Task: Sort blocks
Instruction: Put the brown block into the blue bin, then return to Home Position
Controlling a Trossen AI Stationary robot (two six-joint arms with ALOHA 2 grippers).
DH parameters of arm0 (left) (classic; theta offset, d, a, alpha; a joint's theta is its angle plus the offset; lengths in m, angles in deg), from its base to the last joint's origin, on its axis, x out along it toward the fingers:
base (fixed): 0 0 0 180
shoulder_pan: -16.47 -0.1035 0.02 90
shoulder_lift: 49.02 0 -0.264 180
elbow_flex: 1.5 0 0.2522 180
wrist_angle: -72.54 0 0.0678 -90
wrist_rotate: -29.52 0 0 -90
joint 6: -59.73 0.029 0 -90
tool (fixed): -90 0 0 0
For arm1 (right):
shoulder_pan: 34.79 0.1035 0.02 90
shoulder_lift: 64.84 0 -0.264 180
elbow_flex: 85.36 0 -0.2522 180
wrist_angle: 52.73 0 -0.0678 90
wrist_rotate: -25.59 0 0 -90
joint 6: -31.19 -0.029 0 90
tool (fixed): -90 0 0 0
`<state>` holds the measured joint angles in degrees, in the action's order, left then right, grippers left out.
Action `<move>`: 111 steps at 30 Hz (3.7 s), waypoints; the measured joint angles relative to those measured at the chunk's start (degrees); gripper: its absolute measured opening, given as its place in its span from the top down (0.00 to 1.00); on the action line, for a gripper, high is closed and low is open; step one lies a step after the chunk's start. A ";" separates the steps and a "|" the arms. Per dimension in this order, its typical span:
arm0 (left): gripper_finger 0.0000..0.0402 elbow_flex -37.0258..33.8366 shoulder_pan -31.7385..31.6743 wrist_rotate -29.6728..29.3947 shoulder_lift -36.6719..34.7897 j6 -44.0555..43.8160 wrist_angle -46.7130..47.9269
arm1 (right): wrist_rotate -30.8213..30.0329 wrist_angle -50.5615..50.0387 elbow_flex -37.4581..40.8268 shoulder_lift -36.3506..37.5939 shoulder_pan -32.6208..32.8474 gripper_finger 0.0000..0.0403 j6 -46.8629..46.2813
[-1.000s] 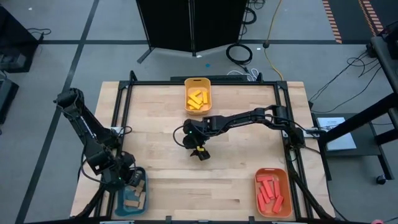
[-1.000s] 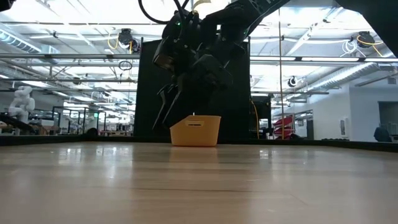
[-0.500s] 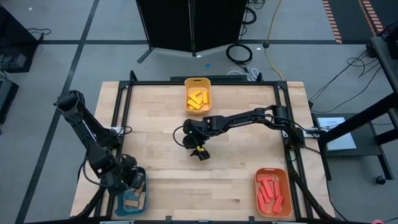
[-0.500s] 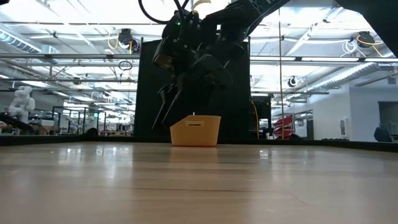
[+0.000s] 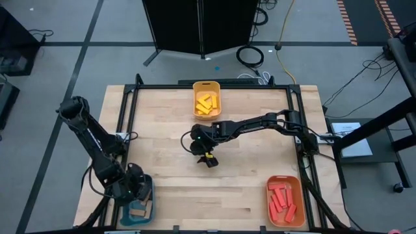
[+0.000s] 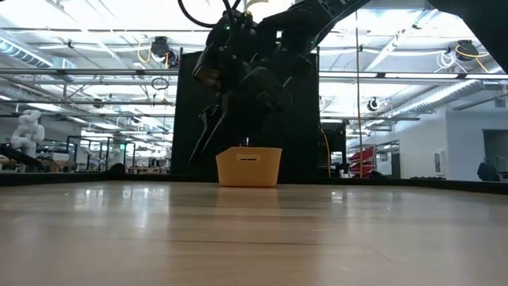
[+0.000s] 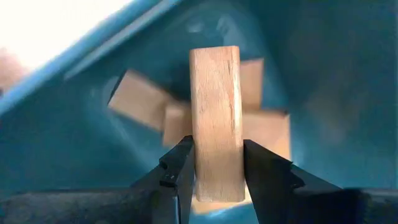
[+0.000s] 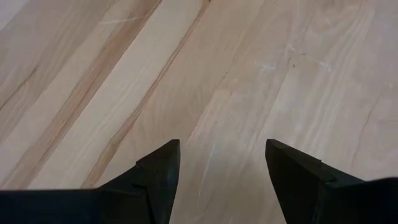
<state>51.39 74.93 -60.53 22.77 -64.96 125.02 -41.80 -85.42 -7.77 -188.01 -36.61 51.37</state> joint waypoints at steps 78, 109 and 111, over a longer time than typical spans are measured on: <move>0.39 0.02 -58.16 -2.17 -21.40 133.05 -45.90 | -6.60 -18.91 4.60 35.12 -6.75 0.48 -11.31; 0.39 -14.93 -71.56 3.03 -55.18 123.58 -36.22 | -15.41 39.39 59.60 69.15 -6.72 0.53 -28.10; 0.39 -17.62 -71.52 3.03 -55.05 122.00 -40.68 | -15.17 39.51 60.38 69.03 -6.62 0.58 -28.37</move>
<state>33.78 3.41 -57.50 -32.28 57.04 84.34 -56.97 -45.91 52.61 -118.98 -43.23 23.00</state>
